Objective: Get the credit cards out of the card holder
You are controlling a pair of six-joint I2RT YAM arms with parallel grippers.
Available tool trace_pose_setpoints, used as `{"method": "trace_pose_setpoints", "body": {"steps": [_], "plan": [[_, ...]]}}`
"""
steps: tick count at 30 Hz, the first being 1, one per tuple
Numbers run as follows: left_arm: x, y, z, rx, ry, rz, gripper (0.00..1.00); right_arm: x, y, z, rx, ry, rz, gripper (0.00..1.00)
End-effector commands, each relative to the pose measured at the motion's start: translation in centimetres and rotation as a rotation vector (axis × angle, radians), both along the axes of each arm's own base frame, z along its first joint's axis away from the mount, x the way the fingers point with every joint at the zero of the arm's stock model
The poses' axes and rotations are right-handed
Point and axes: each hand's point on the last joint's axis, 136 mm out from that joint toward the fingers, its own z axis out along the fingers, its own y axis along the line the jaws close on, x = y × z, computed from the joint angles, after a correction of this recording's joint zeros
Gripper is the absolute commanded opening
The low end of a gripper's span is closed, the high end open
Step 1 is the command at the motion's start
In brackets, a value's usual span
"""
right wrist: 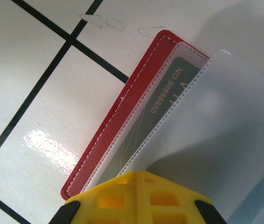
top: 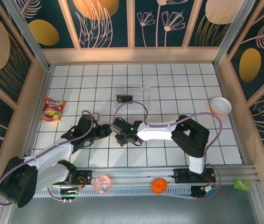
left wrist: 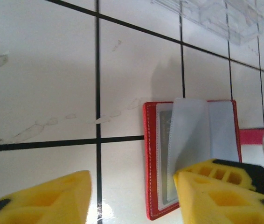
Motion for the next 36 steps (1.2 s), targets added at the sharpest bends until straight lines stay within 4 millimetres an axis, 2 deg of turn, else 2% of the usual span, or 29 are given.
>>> {"method": "trace_pose_setpoints", "body": {"steps": [1,6,10,14,15,17,19,27,32,36], "plan": [[0.1,-1.8,0.6,-0.07,-0.002,-0.046,0.4,0.6,-0.1,1.1,0.071,-0.017,-0.039,0.0],[-0.1,-3.7,0.2,-0.102,0.019,-0.083,0.3,0.7,0.2,2.4,0.17,-0.013,-0.047,0.0],[0.0,-4.7,-0.1,-0.107,0.026,-0.105,0.25,0.9,-0.5,2.6,0.194,-0.004,-0.079,0.0],[0.1,-4.5,-0.8,-0.071,0.051,-0.084,0.2,1.0,-1.3,2.5,0.182,-0.004,-0.098,0.0],[0.2,-4.2,-0.8,-0.059,0.05,-0.071,0.2,0.9,-1.2,2.6,0.181,-0.006,-0.088,0.08],[0.3,-3.2,-0.8,-0.024,0.041,-0.029,0.26,0.7,-1.0,3.1,0.167,-0.026,-0.068,0.27],[0.3,-2.2,-0.6,0.004,0.029,0.003,0.32,0.6,-0.9,3.0,0.152,-0.023,-0.053,0.36],[-0.1,-1.4,-0.9,0.011,0.038,0.018,0.35,-0.1,-0.7,0.1,0.048,0.006,-0.024,0.51],[-0.3,-1.6,-0.9,0.007,0.04,-0.002,0.35,-0.2,-1.3,-1.3,-0.061,-0.015,-0.025,0.53],[-0.4,-2.2,-1.0,-0.007,0.042,-0.034,0.3,-0.5,-1.6,-1.7,-0.06,-0.004,-0.037,0.43]]}}
